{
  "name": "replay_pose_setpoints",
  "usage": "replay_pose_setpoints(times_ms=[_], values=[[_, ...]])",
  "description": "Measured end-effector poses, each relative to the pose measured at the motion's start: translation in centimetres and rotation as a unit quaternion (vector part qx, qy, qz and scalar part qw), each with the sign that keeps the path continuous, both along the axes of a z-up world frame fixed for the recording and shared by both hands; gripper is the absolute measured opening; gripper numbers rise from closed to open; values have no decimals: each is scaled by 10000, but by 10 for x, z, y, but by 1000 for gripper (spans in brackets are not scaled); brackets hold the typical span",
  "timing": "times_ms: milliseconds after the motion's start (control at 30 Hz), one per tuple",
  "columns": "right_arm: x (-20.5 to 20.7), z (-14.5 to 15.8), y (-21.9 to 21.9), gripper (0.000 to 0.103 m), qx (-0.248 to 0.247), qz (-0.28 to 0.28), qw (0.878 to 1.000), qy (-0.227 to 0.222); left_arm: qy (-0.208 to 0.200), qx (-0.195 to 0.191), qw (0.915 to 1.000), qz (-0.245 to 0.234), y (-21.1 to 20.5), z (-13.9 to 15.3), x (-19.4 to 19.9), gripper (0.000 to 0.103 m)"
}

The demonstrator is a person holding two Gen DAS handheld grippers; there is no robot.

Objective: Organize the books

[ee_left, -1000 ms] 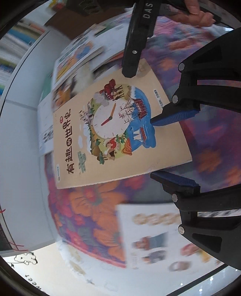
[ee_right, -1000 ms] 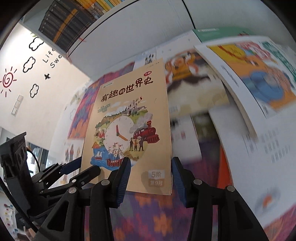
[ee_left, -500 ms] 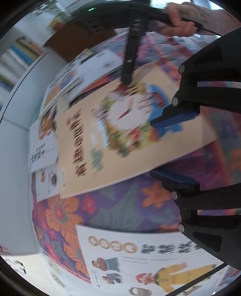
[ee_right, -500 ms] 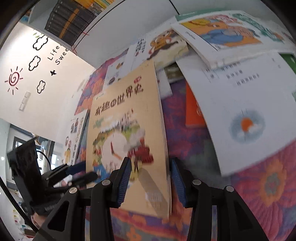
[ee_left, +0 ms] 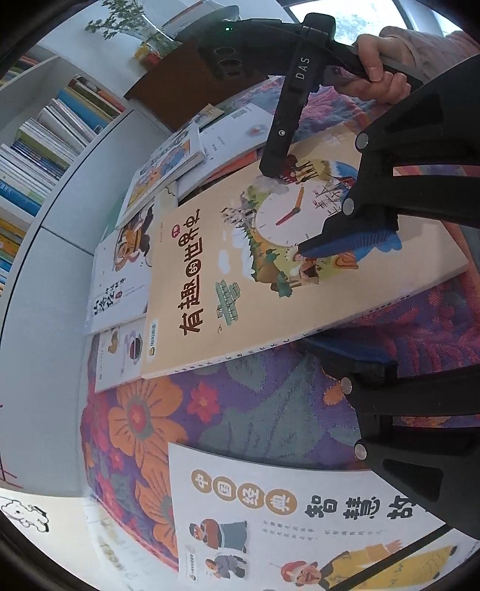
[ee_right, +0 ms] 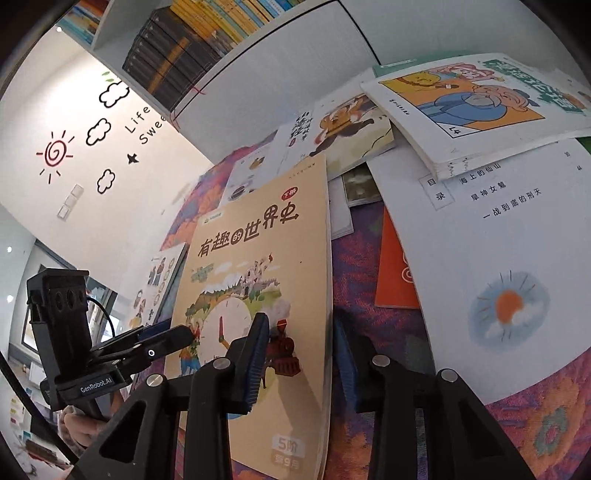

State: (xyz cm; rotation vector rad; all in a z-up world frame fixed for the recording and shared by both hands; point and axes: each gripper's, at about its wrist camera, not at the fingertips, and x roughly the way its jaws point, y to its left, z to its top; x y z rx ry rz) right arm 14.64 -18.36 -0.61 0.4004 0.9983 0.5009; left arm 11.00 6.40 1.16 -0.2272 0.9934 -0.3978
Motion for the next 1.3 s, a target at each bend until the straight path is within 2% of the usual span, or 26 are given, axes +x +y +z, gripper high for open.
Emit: replay_pose_setpoints(times_ms=[133, 500, 667, 767, 933, 1300], values=[[-1, 1, 1, 34, -29, 40, 10000, -72, -136, 61, 9999, 15, -2, -1, -4, 42], [0, -2, 1, 34, 70, 33, 9999, -81, -201, 37, 9998, 25, 0, -1, -4, 42], [-4, 1, 1, 34, 83, 27, 10000, -11, -345, 172, 9993, 28, -4, 2, -9, 41], [-4, 1, -2, 32, 328, 53, 9994, 87, -323, 129, 9994, 86, 0, 4, -9, 39], [-8, 7, 6, 31, 352, 218, 9991, 109, -421, 228, 9986, 206, 6, 14, -11, 39], [-20, 30, 22, 30, 197, 392, 9988, -200, -526, -63, 9986, 88, 22, 34, -17, 39]])
